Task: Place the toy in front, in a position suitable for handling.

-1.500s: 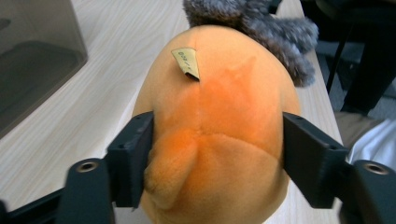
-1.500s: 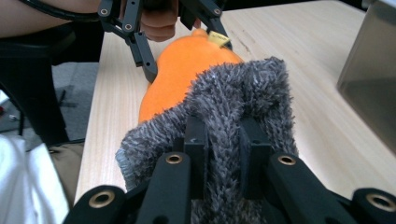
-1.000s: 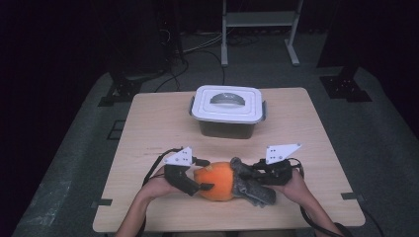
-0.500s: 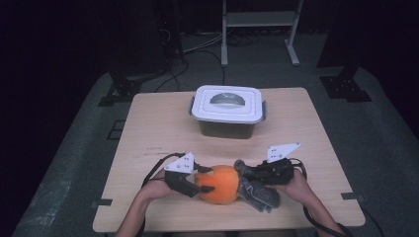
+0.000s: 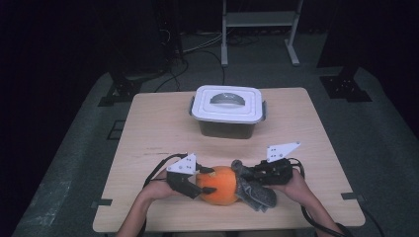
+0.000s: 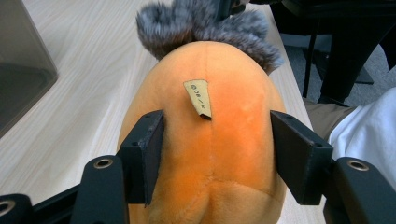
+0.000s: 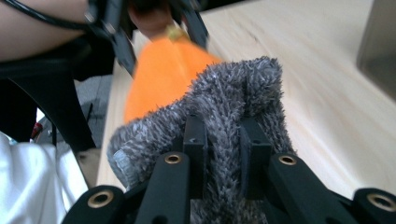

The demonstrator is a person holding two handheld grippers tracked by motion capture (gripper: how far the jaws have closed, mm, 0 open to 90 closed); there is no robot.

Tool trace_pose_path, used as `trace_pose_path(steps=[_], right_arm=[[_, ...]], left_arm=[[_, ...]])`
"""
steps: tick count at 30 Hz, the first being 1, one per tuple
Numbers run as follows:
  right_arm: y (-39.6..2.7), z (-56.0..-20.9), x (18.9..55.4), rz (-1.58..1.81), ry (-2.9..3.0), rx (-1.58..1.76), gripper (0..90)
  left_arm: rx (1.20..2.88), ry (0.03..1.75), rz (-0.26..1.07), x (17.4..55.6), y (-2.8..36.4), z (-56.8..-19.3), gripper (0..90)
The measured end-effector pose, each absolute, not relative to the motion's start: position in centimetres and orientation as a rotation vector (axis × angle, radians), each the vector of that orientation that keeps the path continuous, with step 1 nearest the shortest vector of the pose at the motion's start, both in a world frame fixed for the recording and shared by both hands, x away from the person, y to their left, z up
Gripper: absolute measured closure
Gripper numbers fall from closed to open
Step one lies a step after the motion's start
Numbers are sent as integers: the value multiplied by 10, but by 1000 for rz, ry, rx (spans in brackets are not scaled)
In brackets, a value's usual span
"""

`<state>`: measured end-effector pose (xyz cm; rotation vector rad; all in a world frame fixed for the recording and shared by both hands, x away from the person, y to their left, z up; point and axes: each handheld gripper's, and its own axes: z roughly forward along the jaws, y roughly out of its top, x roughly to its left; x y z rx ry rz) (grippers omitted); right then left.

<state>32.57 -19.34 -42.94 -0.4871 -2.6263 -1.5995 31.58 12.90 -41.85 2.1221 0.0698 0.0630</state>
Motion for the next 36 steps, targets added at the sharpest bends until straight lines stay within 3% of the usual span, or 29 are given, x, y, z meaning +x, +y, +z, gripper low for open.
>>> trace_pose_path(steps=[10, 20, 28, 36], right_arm=[[-181, -407, 313, -1712, -2626, -377, 754], [-196, -427, 321, -1542, -2684, -449, 754], [-188, -412, 314, -1638, -2675, -384, 754], [-196, -426, 321, -1531, -2736, -457, 754]], left_arm=[[2126, 46, 74, 312, 119, -418, 364], [2117, 73, 59, 315, 122, -420, 360], [2117, 76, 63, 315, 122, -420, 356], [2107, 102, 56, 318, 125, -420, 354]])
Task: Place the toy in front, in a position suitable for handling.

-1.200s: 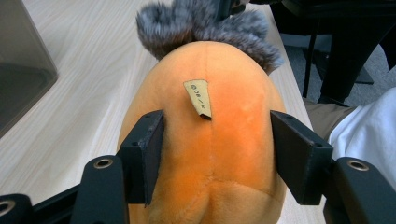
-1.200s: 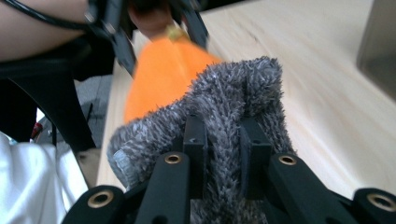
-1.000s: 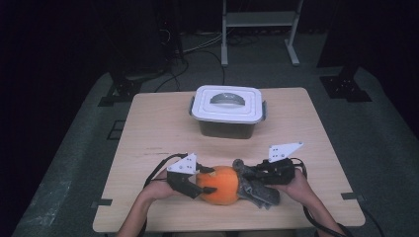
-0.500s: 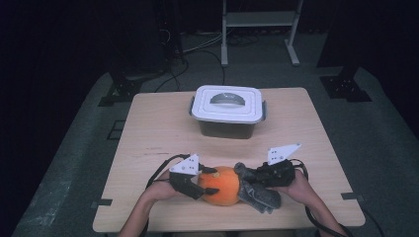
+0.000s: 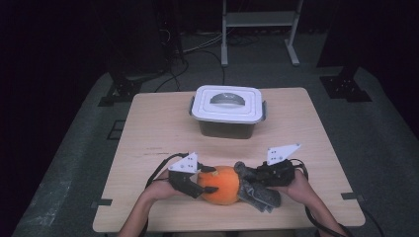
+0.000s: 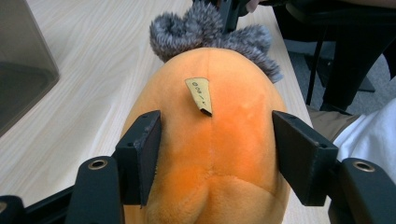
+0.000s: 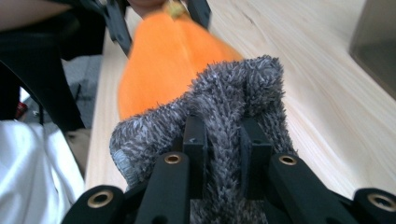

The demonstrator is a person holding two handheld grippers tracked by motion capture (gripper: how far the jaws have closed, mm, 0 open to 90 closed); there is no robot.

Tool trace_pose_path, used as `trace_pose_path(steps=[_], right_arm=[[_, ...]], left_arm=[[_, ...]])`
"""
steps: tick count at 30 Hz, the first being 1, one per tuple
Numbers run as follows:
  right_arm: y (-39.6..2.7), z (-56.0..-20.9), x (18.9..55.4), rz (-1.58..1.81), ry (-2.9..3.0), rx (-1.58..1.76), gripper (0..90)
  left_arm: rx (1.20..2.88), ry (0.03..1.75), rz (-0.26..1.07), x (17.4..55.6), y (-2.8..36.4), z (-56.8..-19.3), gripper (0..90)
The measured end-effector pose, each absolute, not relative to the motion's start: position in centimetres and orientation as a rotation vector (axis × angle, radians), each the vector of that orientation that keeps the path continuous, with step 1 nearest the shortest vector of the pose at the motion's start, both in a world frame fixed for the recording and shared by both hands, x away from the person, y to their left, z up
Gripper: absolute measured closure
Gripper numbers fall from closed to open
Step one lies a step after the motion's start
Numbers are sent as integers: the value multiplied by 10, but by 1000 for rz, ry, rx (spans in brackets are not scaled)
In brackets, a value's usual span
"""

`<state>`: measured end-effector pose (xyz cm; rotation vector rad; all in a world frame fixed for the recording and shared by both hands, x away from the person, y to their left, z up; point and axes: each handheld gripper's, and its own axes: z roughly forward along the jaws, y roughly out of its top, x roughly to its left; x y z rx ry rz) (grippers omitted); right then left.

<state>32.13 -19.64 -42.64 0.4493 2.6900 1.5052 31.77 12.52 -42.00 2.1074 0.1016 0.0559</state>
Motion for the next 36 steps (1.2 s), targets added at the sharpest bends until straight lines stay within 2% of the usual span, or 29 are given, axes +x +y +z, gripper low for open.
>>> trace_pose_path(steps=[7, 17, 26, 28, 32, 36], right_arm=[[-191, -408, 316, 1699, 2590, 394, 754], [-197, -427, 322, 1502, 2696, 473, 754], [-185, -410, 312, 1627, 2625, 387, 754], [-184, -414, 313, 1631, 2636, 399, 754], [-189, -418, 315, 1598, 2655, 407, 754], [-196, -420, 318, 1564, 2669, 440, 754]], left_arm=[[2111, 89, 59, 316, 121, -420, 349], [2115, 88, 53, 316, 122, -420, 349], [2119, 78, 70, 313, 116, -419, 340], [2119, 86, 61, 314, 116, -418, 319], [2096, 137, 23, 316, 118, -414, 204], [2109, 168, 18, 319, 120, -416, 192]])
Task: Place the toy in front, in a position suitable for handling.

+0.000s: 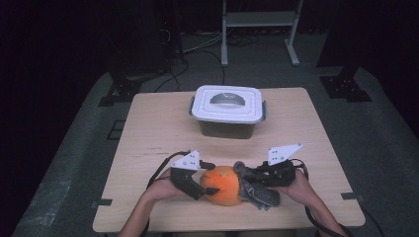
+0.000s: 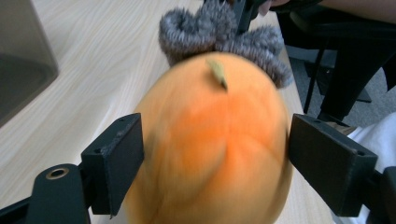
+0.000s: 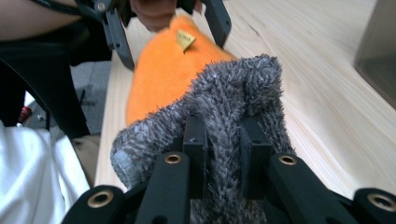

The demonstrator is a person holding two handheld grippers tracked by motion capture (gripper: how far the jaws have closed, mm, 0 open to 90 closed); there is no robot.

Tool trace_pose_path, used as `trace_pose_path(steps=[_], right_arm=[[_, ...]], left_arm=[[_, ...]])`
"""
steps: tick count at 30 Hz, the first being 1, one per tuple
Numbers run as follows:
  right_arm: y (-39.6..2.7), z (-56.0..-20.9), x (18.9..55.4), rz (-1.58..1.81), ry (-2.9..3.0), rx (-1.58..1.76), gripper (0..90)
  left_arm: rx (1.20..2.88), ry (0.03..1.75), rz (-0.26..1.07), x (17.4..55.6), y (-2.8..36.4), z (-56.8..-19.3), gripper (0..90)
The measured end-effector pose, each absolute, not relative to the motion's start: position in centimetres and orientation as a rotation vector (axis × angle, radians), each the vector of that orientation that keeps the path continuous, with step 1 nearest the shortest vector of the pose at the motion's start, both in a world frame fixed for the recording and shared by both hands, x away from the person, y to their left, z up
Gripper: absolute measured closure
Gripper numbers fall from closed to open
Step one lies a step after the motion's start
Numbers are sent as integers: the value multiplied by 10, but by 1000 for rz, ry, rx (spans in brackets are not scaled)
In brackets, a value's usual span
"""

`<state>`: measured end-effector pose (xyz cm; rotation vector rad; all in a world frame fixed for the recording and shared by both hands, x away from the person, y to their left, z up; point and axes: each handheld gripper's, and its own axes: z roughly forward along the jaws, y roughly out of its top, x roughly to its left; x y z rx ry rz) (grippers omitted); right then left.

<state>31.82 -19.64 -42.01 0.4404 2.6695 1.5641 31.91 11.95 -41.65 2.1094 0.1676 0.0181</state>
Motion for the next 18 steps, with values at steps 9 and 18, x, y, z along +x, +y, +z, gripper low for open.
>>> trace_pose_path(steps=[9, 18], right_arm=[[-188, -409, 313, 1612, 2619, 388, 754], [-200, -420, 322, 1484, 2695, 449, 752]], left_arm=[[2134, 110, 81, 314, 115, -417, 374], [2122, 130, 85, 316, 119, -417, 384]])
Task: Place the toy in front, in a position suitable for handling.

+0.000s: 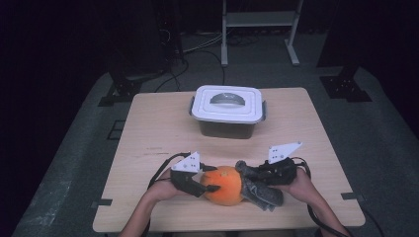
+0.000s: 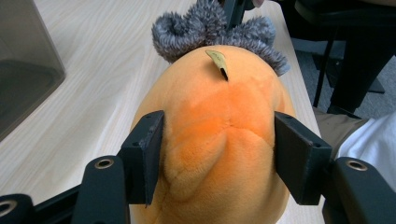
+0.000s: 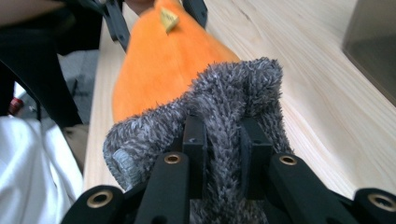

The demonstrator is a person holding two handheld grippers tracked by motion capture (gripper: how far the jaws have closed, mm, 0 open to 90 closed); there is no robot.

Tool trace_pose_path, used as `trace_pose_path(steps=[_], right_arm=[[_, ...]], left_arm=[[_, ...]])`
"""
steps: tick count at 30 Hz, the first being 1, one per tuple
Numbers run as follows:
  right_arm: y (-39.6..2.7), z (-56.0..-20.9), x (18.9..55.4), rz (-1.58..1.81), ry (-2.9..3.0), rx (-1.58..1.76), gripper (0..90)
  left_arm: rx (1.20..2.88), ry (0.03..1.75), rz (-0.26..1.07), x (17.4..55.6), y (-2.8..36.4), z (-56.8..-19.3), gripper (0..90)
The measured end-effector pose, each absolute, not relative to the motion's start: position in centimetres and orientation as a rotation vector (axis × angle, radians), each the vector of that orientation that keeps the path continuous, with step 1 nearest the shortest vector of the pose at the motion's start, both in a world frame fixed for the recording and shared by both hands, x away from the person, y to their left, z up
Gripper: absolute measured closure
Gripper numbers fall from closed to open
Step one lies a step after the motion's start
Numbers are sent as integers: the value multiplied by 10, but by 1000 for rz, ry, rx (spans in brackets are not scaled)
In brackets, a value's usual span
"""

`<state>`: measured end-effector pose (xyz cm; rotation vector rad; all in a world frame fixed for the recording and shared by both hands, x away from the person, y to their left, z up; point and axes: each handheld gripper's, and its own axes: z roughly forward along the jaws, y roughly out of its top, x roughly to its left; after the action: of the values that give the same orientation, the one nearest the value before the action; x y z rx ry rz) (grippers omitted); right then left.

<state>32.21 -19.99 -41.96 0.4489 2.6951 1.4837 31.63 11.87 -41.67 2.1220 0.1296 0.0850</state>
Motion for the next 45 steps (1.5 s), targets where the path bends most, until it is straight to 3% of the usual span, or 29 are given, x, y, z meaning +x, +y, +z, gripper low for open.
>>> trace_pose_path(steps=[6, 18, 26, 35, 45], right_arm=[[-197, -411, 317, 1568, 2640, 416, 753], [-201, -429, 327, 1463, 2714, 505, 752], [-191, -409, 321, 1671, 2603, 447, 752], [-197, -420, 327, 1583, 2714, 476, 750], [-186, -401, 316, 1676, 2621, 368, 751]], left_arm=[[2112, 177, 73, 323, 127, -419, 385], [2070, 258, -10, 336, 148, -428, 382], [2104, 183, 35, 324, 125, -420, 363], [2129, 192, 72, 323, 125, -416, 360], [2128, 153, 111, 315, 107, -411, 337]])
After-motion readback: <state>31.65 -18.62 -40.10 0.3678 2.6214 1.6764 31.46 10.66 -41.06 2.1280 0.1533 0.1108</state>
